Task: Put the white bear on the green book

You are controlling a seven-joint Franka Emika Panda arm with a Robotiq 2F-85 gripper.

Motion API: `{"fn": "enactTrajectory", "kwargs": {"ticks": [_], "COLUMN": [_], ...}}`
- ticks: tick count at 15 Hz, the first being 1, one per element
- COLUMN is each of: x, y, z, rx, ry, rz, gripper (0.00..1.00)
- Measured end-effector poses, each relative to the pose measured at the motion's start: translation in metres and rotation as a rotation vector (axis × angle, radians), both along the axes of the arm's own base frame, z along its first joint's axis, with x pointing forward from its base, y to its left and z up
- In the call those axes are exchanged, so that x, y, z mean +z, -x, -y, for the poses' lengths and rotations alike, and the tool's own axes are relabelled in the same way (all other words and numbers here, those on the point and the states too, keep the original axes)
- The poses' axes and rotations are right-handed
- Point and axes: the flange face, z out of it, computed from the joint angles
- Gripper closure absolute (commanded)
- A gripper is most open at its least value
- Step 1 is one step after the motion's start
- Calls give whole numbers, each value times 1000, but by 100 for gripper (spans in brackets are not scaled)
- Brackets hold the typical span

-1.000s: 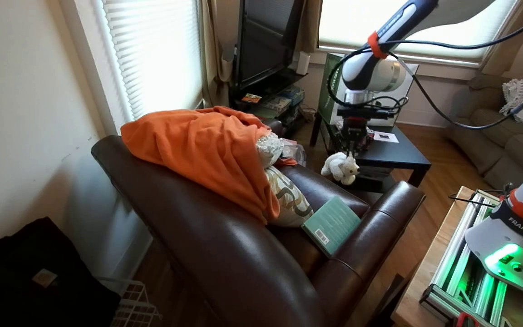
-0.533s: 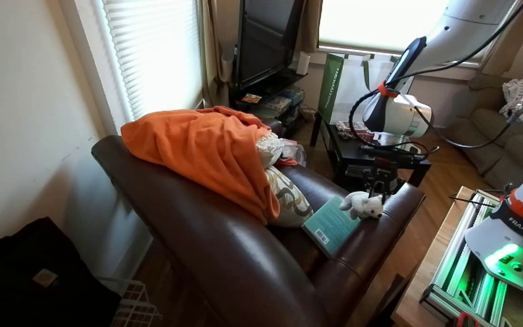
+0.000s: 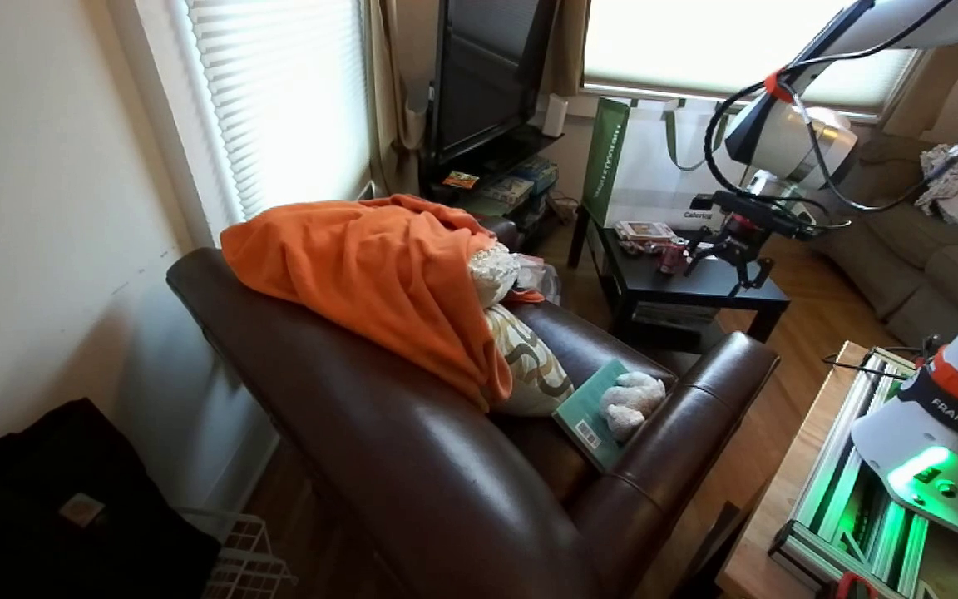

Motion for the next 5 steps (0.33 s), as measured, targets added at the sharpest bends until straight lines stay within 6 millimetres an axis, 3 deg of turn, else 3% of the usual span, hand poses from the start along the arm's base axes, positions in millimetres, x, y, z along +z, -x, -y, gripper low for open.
{"fn": "enactTrajectory", "kwargs": {"ticks": [2, 5], "x": [32, 68], "y": [-6, -8], "z": [-21, -75], "rx": [107, 309], "ry": [29, 72], "rz": [54, 65], "gripper": [0, 0]}}
